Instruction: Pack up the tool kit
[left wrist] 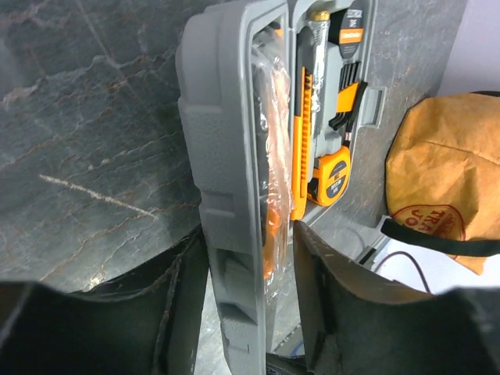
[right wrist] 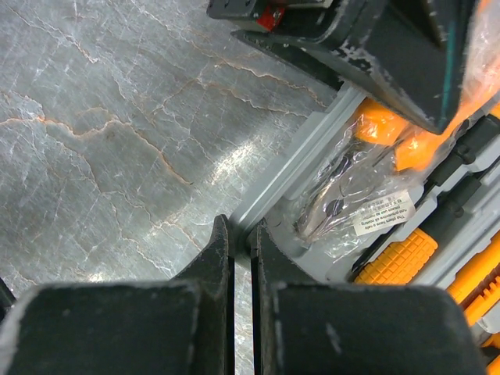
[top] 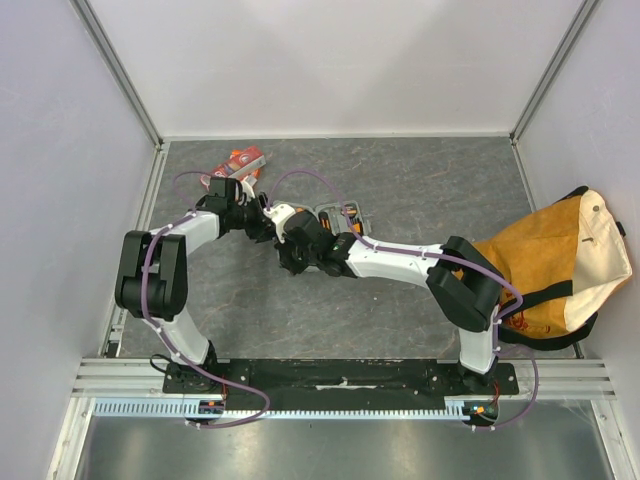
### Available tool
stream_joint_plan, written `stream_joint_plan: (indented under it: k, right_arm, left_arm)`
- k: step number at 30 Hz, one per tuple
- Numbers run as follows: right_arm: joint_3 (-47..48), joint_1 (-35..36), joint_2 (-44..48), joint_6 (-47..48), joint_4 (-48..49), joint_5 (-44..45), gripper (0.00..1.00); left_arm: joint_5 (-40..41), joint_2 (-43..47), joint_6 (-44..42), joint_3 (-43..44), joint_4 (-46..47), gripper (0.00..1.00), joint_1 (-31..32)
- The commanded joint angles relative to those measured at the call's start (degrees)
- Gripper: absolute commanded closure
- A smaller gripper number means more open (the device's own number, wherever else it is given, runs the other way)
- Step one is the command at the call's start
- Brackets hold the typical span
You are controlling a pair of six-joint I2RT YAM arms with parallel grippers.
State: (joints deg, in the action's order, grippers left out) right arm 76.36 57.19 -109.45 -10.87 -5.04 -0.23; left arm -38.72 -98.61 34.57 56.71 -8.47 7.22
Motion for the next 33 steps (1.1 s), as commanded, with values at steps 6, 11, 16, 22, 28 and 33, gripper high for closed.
stream_joint_plan:
  k: [6, 11, 16, 22, 28, 33]
  right_arm:
    - [-0.2, 0.3, 4.7, -1.5, 4.2, -1.0, 1.00]
    - [0.7, 0.1, 5.1, -3.5, 1.3, 6.1, 0.65]
    - [4.1, -2.4, 6.4, -7.5, -5.1, 11.3, 0.42]
    - [1.1, -7.9, 12.6, -13.4, -7.8, 18.6, 0.38]
    - [-4.8, -17.2, 15.2, -22.2, -11.9, 24.0, 0.42]
    - [-6.7, -19.8, 12.1, -20.6, -12.5, 21.6, 0.46]
  left_arm:
    - [0.3, -1.9, -0.6, 3.1, -1.4, 0.73, 0.4]
    - [3.7, -3.0, -2.9, 6.8, -7.3, 0.92, 0.4]
    - [10.1, -4.5, -6.1, 13.2, -15.5, 0.95, 0.4]
    - [15.5, -5.4, -11.8, 20.2, -23.2, 0.97, 0.6]
    - [19.2, -6.8, -17.2, 26.8, -30.8, 0.98, 0.6]
    - [21.8, -6.5, -19.8, 29.5, -34.1, 0.98, 0.6]
